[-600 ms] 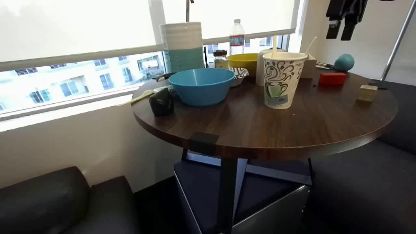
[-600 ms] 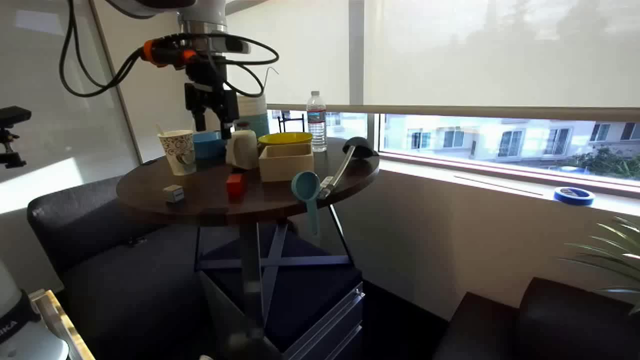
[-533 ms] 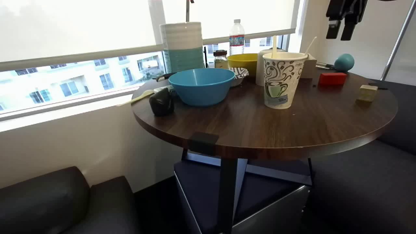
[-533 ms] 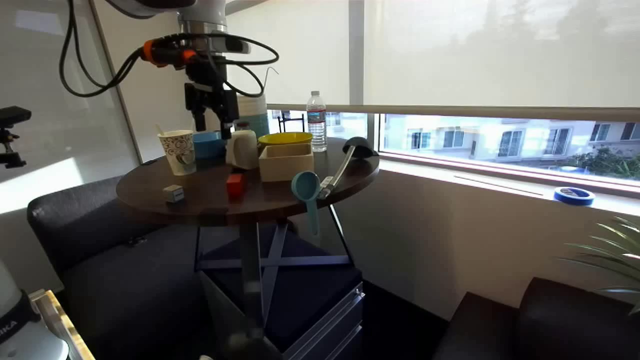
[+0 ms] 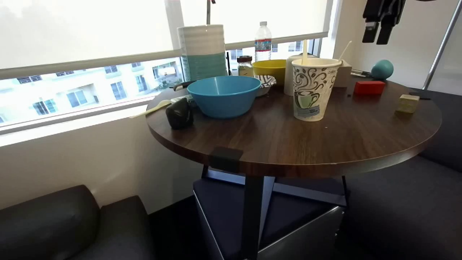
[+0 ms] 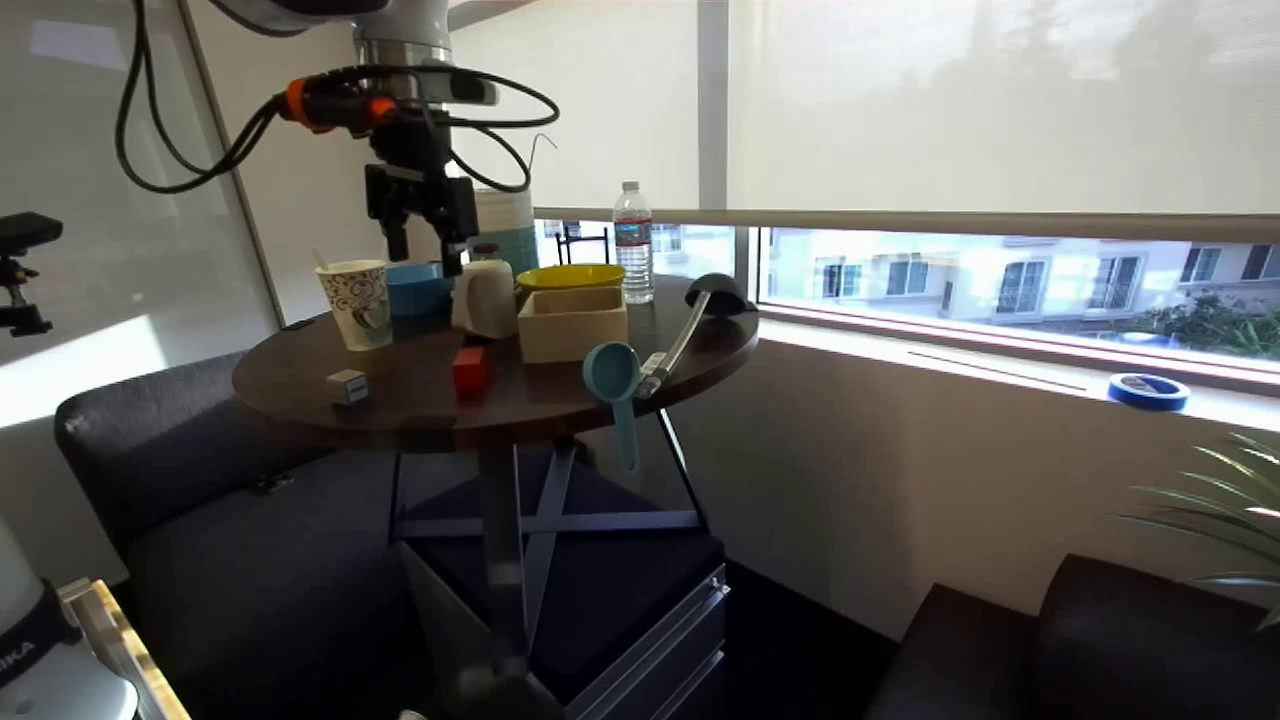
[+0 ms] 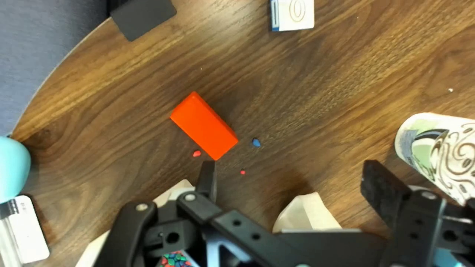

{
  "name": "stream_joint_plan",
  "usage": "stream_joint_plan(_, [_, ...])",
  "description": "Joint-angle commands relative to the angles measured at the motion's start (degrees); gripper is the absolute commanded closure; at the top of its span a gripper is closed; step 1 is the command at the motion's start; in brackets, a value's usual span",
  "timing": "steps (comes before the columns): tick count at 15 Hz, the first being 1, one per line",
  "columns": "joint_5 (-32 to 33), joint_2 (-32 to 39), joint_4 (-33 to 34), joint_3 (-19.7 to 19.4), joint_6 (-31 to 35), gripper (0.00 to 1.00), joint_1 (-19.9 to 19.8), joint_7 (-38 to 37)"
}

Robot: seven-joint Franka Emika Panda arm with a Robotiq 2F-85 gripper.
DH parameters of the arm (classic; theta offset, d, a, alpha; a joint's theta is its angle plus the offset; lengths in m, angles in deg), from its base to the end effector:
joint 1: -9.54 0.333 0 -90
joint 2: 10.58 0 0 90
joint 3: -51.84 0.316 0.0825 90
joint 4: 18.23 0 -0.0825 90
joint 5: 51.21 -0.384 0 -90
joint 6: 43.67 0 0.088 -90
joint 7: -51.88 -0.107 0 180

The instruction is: Lay the fork and spoon over the cup

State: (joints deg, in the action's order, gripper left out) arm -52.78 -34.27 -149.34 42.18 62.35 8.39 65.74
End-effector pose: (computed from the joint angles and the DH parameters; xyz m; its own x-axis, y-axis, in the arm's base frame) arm 0.4178 -0.0835 0.5077 0.9981 0.0606 -0.0069 0.0596 -0.9934 -0.0979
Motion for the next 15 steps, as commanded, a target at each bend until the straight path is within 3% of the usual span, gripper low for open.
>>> stream_joint_plan(1, [-0.46, -3.22, 0.12, 2.08, -0.77, 0.00, 2.09, 7.05])
stream_joint_plan(9, [-5.94, -7.17, -1.40, 3.62, 2.44, 0.00, 11.34, 21.52])
stream_joint_plan(15, [-4.49, 0.19, 1.07, 3.97, 8.23, 0.00, 14.01, 36.28])
